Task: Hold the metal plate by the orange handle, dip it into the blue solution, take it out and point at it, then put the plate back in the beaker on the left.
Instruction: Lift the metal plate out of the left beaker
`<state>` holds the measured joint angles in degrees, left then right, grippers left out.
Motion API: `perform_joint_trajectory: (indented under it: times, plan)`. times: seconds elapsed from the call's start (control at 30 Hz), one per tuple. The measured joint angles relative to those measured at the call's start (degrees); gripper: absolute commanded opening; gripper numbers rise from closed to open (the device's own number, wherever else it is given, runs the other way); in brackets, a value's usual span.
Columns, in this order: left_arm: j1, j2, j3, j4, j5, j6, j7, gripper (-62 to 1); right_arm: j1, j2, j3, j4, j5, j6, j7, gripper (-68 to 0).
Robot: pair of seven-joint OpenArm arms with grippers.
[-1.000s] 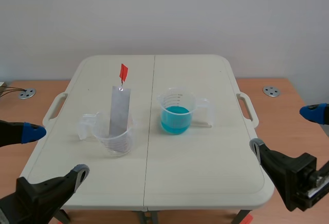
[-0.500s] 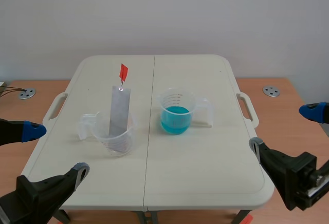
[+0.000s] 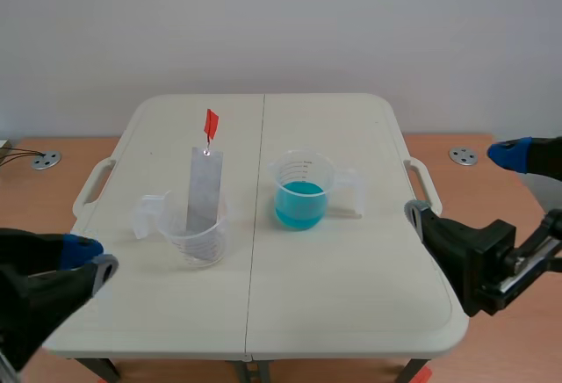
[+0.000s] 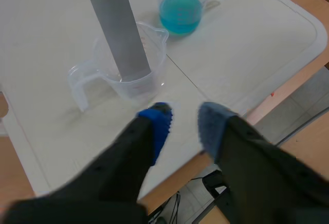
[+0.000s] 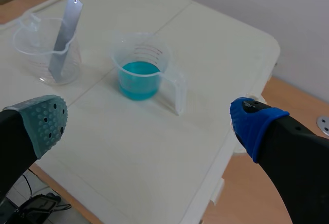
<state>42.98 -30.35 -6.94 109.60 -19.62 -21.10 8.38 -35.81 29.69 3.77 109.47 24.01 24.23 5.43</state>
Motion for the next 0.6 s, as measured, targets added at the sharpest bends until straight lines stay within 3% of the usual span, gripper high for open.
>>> perform_joint_trajectory:
  times: [0.3, 0.43, 0.6]
  plan:
    - [2.05, 0.0, 0.0, 0.0, 1.88, 0.48, -0.04, -59.3, 8.04, -0.02, -6.62, -0.26, -0.02, 0.0, -4.5, -1.2]
    - [6.56, 0.0, 0.0, 0.0, 5.09, 1.2, 0.0, -59.3, 12.15, -0.04, -10.23, -1.75, 0.0, 0.0, -5.84, -1.2]
    - [12.09, -0.02, 0.0, 0.0, 8.11, 3.8, -0.02, -59.3, 17.38, -3.91, -13.18, -6.25, -0.02, 0.02, -8.2, -1.2]
